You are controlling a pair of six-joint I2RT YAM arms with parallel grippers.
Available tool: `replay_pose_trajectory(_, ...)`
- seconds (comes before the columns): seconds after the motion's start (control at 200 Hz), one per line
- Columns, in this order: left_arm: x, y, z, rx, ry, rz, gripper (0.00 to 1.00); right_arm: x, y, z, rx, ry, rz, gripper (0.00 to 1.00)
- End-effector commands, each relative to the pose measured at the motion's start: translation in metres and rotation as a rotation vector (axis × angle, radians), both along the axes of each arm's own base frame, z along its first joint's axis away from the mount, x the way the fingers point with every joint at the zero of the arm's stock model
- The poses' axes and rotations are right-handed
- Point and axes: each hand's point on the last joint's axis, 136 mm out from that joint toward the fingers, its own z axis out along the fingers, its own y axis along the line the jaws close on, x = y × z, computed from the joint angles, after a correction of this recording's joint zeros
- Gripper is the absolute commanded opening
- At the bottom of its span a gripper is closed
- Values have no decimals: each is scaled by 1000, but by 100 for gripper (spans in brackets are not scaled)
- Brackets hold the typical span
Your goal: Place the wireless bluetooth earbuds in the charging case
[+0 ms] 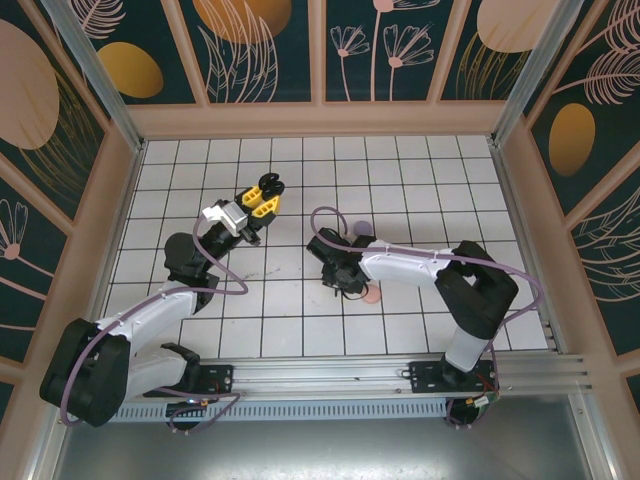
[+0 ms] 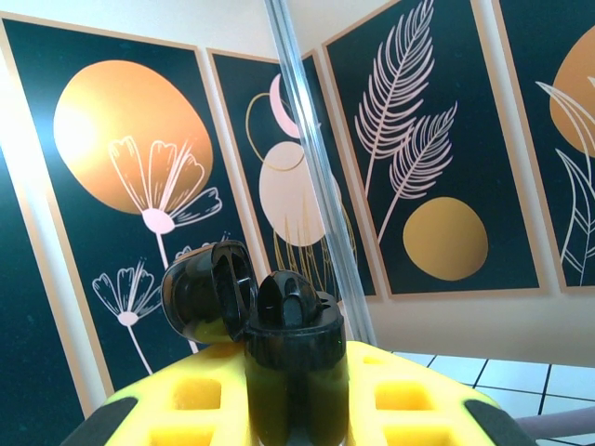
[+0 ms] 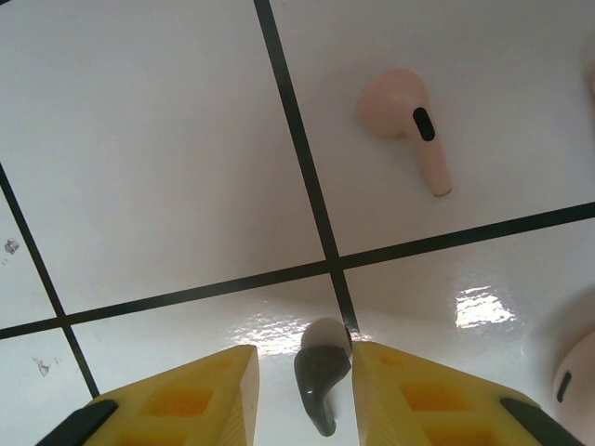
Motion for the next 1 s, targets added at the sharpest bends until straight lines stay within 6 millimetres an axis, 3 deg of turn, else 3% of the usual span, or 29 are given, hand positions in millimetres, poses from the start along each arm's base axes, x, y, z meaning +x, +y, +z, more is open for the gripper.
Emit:
replay_pose_trajectory(0.0,-8,3,10,-34,-42,-4,0,-7,-3,-10,-34,34,-12,33)
replay_pose_trajectory(0.996,-7,2,9,-33,-36,-8,0,-19,-4,-33,-73,75,23,25)
